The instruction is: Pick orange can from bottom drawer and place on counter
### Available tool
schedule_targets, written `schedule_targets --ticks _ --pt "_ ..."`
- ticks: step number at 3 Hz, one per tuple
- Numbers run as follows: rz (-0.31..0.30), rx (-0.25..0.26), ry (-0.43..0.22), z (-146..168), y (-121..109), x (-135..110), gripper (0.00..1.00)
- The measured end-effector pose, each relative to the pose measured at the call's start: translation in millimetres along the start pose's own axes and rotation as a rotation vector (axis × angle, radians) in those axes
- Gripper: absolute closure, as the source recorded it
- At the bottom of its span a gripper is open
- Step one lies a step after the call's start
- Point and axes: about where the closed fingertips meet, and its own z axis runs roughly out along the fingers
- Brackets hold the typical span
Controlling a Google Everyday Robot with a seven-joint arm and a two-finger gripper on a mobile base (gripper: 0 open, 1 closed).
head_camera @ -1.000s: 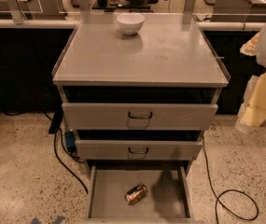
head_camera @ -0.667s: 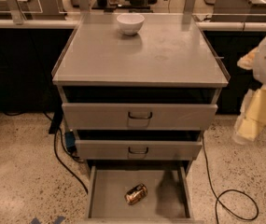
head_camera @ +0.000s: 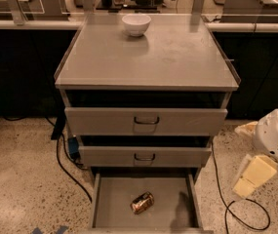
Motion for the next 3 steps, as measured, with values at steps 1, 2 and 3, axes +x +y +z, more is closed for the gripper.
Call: schedule_targets --ticks 1,2,3 --pt "0.000 0.000 0.000 0 0 0 0.00" --pt "-0.038 0.064 -0.026 4 5 -10 0.00" --pt "-0.049 0.072 -0.095 53 31 -26 0.00"
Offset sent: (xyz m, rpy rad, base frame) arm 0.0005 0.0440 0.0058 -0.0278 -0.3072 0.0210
